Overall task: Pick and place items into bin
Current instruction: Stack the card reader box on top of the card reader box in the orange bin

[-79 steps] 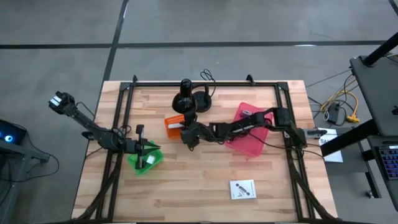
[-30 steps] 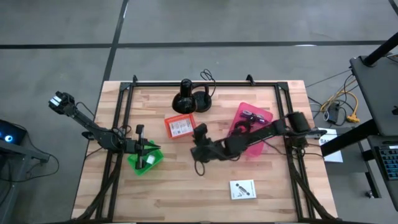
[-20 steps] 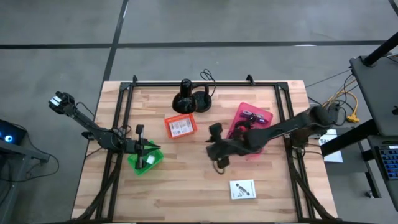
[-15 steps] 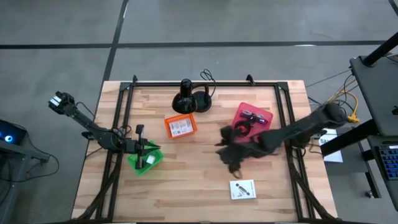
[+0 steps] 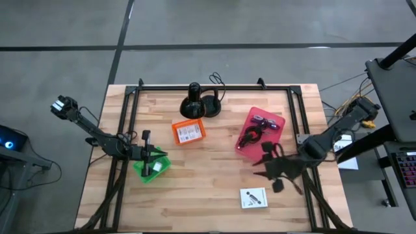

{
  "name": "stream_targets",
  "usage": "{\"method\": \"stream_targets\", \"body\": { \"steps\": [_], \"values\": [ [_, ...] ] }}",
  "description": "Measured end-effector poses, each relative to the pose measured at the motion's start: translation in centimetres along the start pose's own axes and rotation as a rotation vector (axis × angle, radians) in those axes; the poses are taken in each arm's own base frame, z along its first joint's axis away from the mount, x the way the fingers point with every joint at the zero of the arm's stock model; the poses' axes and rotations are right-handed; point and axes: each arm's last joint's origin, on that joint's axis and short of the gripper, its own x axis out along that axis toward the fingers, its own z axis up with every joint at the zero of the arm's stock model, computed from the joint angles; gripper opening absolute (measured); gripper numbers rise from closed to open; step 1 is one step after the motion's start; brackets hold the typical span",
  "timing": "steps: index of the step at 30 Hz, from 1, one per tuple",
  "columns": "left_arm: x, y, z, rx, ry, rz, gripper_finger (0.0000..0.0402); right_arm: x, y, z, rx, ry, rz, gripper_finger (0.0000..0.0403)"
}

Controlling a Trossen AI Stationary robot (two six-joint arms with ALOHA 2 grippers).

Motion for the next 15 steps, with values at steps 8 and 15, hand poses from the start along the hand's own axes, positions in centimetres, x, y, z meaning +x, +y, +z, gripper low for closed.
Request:
{"method": "stream_targets", "body": {
  "steps": [8,15],
  "values": [
    [0.0,0.0,-0.1,0.002,0.003,-0.001,0.0002,-1.5,1.7,-3.1,0.146,0.016,0.12,0.0125],
    [0.3,-0.3,-0.5,0.028,0.039,-0.011,0.0002,-0.8,3.1,-6.2,0.256,0.158,0.241,0.0125]
  ]
}}
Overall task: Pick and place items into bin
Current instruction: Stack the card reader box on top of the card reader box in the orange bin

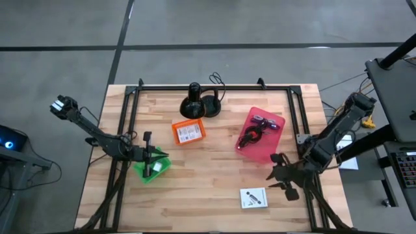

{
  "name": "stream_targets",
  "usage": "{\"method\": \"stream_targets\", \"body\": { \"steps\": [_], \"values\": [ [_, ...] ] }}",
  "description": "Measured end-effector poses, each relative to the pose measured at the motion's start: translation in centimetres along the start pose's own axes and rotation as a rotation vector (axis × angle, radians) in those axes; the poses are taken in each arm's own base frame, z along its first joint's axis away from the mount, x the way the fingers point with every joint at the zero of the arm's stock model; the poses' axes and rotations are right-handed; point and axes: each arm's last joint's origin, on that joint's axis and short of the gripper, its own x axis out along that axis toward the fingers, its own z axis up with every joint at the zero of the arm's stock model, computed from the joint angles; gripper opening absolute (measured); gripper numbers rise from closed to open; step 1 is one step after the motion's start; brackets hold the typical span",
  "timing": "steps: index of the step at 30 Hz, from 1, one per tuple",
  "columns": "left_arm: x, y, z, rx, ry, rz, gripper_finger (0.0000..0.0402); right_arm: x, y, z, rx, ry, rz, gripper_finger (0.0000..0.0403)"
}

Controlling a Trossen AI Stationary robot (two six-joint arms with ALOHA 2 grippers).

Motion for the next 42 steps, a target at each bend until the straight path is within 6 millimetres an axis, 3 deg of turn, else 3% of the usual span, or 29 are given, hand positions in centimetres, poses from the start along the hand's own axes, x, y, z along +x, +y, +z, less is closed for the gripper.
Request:
{"method": "stream_targets", "body": {
  "steps": [5,12,21,26,32,36,42],
  "values": [
    [0.3,-0.2,-0.2,0.014,0.021,-0.006,0.0002,1.1,0.3,-2.3,-0.015,0.085,-0.003,0.0125],
    [1.0,-0.6,0.3,-0.074,0.005,-0.002,0.0002,2.0,0.0,-5.1,0.123,0.19,-0.022,0.0119],
    [2.1,-1.6,0.2,-0.074,-0.021,-0.042,0.0002,2.0,0.1,-5.7,0.155,0.218,-0.002,0.0105],
    [2.9,-2.4,0.1,-0.005,-0.046,-0.11,0.0002,2.0,0.1,-5.7,0.121,0.193,-0.024,0.0075],
    [5.3,-3.8,1.2,0.108,-0.045,-0.125,0.0002,2.1,0.1,-5.6,0.221,0.168,-0.027,0.0016],
    [7.5,-5.1,2.0,0.195,-0.037,-0.127,0.0002,2.9,0.5,-5.8,0.262,0.113,0.036,0.0009],
    [10.0,-6.8,1.9,0.296,-0.001,-0.122,0.0002,4.4,2.0,-6.8,0.142,0.125,0.021,0.0008]
  ]
}}
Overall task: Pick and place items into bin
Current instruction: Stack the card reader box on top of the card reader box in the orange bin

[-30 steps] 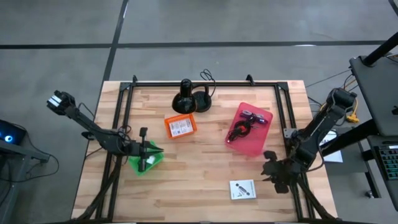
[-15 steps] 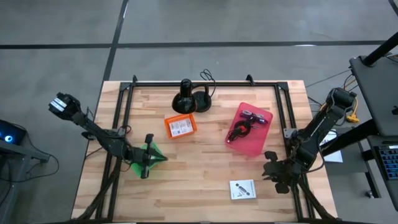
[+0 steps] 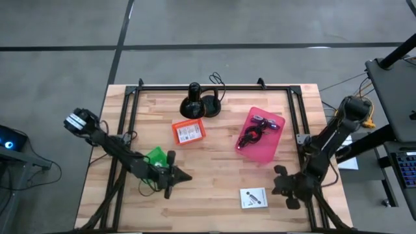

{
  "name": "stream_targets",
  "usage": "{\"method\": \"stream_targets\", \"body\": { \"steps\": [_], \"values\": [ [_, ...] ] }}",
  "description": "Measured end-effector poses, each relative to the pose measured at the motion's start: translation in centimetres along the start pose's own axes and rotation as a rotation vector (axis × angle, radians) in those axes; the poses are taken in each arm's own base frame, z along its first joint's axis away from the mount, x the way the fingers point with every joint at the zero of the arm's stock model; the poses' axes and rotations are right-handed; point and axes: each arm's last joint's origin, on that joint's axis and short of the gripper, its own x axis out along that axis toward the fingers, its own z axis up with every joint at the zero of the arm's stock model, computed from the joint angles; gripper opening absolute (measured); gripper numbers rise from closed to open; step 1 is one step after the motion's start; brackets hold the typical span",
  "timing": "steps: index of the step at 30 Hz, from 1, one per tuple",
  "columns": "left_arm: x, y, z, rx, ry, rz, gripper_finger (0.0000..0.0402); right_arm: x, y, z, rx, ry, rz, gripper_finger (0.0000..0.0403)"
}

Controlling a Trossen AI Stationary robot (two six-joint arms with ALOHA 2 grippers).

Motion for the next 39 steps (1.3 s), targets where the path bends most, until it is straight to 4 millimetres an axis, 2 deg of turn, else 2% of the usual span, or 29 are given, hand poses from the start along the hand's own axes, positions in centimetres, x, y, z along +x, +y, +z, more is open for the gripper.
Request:
{"method": "stream_targets", "body": {
  "steps": [11,14,17,22,26,32,39],
  "values": [
    [3.1,-1.3,0.2,0.013,0.027,0.0,0.0006,3.3,3.3,-0.7,-0.049,0.074,-0.088,0.0008],
    [3.8,-1.3,0.0,0.057,0.04,0.009,0.0031,4.1,3.8,-0.6,-0.063,0.062,-0.117,0.0008],
    [4.6,-1.3,-0.4,0.074,0.066,0.013,0.0076,4.4,4.0,-0.5,-0.064,0.065,-0.138,0.0008],
    [6.2,-1.3,-1.5,0.106,0.13,0.013,0.0157,3.7,3.5,-0.7,-0.024,0.091,-0.185,0.0008],
    [7.8,-1.8,-2.7,0.232,0.173,0.008,0.0194,2.9,3.0,-0.7,-0.011,0.115,-0.208,0.0008],
    [10.7,-2.8,-3.5,0.401,0.196,0.001,0.0205,2.2,2.0,-0.9,0.065,0.092,-0.272,0.0009],
    [13.1,-3.6,-3.3,0.421,0.177,0.009,0.0205,2.1,1.4,-1.3,0.167,0.08,-0.285,0.0009]
  ]
}}
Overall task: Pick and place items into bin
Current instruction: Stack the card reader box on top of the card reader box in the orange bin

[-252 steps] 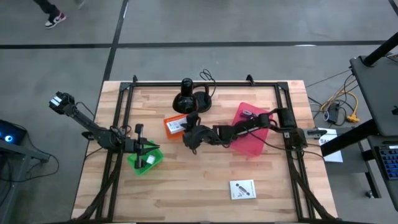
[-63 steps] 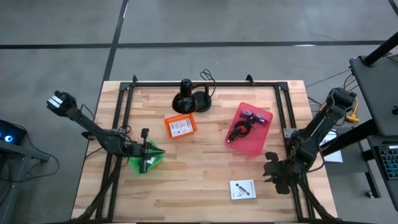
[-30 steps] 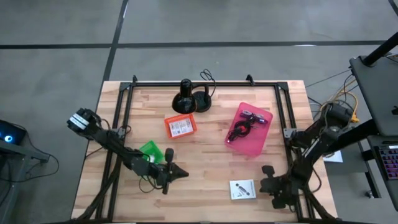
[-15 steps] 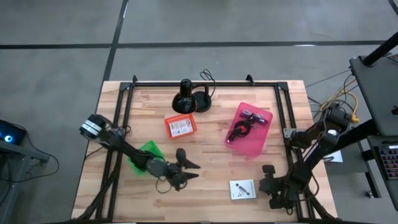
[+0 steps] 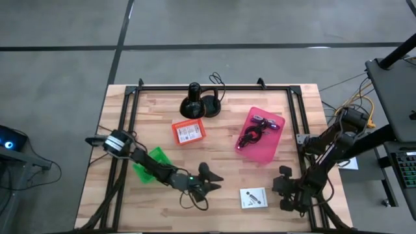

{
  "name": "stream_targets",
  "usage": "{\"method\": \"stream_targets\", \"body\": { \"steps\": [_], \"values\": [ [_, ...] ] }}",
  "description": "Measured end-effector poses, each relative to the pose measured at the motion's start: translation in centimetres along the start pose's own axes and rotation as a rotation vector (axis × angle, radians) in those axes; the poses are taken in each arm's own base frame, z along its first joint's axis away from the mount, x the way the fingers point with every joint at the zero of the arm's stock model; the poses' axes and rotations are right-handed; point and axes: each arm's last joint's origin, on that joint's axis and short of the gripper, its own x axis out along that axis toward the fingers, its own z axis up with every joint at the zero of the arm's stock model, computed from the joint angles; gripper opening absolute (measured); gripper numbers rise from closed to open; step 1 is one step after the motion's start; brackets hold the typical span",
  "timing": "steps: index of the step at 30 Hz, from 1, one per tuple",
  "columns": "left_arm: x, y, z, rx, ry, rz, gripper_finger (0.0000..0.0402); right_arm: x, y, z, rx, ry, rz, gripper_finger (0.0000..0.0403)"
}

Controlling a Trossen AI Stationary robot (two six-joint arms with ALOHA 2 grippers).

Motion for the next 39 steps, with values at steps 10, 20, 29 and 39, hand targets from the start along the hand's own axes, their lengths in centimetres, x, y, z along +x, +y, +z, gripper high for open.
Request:
{"method": "stream_targets", "body": {
  "steps": [10,20,29,39],
  "values": [
    [2.4,-0.9,0.5,0.038,-0.005,-0.104,0.0205,-0.8,0.2,0.5,0.114,-0.028,0.06,0.0009],
    [2.9,-0.8,2.5,0.114,-0.046,-0.1,0.0205,-0.8,0.3,0.5,0.536,-0.018,0.066,0.0008],
    [3.0,-1.3,4.0,0.182,-0.065,-0.173,0.0205,-0.8,0.7,0.7,0.702,-0.014,0.113,0.0008],
    [3.8,-1.4,4.0,0.213,-0.103,-0.242,0.0205,-0.9,1.5,1.1,0.76,-0.056,0.202,0.0008]
  ]
}}
